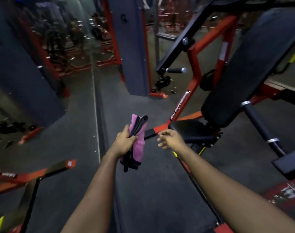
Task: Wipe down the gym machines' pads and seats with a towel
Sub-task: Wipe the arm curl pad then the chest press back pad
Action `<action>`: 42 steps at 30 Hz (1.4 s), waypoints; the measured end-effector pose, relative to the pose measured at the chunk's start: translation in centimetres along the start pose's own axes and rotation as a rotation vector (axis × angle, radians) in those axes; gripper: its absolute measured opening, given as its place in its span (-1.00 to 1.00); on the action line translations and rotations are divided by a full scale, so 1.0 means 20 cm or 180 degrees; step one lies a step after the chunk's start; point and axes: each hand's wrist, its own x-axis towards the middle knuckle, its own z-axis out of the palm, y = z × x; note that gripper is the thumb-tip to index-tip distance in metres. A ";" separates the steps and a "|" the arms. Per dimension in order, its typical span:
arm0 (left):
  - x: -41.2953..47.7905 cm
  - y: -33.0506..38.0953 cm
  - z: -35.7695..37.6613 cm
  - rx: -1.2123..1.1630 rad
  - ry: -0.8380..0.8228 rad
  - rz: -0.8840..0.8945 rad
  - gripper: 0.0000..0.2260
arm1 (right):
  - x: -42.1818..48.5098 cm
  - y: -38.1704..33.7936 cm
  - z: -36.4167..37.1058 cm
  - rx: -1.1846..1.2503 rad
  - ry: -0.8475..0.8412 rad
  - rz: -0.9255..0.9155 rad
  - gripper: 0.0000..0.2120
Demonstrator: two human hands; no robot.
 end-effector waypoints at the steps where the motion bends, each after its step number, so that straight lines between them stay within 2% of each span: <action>1: 0.15 0.00 0.01 0.0040 -0.0109 0.0114 -0.82 | 0.10 0.01 -0.02 0.0072 0.0169 0.0040 -0.81; 9: 1.25 0.04 0.25 0.0275 -0.1024 0.0833 -0.78 | 0.91 0.08 -0.26 0.0610 0.1173 0.0260 -0.77; 14: 1.86 0.18 0.43 0.0374 -0.1814 0.1097 -0.66 | 1.35 0.08 -0.42 0.0980 0.1266 0.0568 -0.85; 15: 1.96 0.21 0.46 0.0367 -0.2035 0.1159 -0.63 | 1.41 0.07 -0.44 0.1020 0.1236 0.0572 -0.78; 18: 2.27 0.33 0.58 0.0113 -0.2852 0.1282 -0.61 | 1.56 0.04 -0.53 0.1129 0.1123 0.0411 -0.39; 19: 2.34 0.36 0.61 0.0087 -0.3129 0.1257 -0.60 | 1.59 0.03 -0.55 0.1204 0.1106 0.0357 -0.37; 21: 2.51 0.42 0.69 0.0089 -0.3499 0.1270 -0.62 | 1.67 0.03 -0.62 0.1400 0.1236 0.0298 -0.49; 24: 2.79 0.47 0.83 0.0357 -0.3780 0.1510 -0.74 | 1.76 0.04 -0.70 0.1583 0.1775 0.0210 -0.54; 27: 2.99 0.43 0.98 0.0765 -0.4025 0.1747 -0.87 | 1.83 0.05 -0.72 0.1623 0.2691 0.0279 -0.51; 30: 3.12 0.40 1.16 0.0982 -0.4221 0.2153 -0.68 | 1.86 0.16 -0.66 0.1562 0.3646 0.0595 -0.44; 32: 3.15 0.41 1.25 0.1148 -0.4270 0.2690 -0.68 | 1.86 0.22 -0.56 0.1598 0.4019 0.0826 -0.42; 33: 3.14 0.43 1.29 0.1287 -0.4359 0.2931 -0.69 | 1.85 0.25 -0.49 0.1695 0.4239 0.0884 -0.48; 37: 3.12 0.42 1.43 0.1954 -0.4753 0.3255 -0.69 | 1.83 0.38 -0.28 0.2489 0.4706 0.1066 -0.63; 42: 3.04 0.31 1.60 0.2960 -0.4909 0.3221 -0.65 | 1.85 0.55 -0.13 0.2744 0.5217 0.1356 -0.74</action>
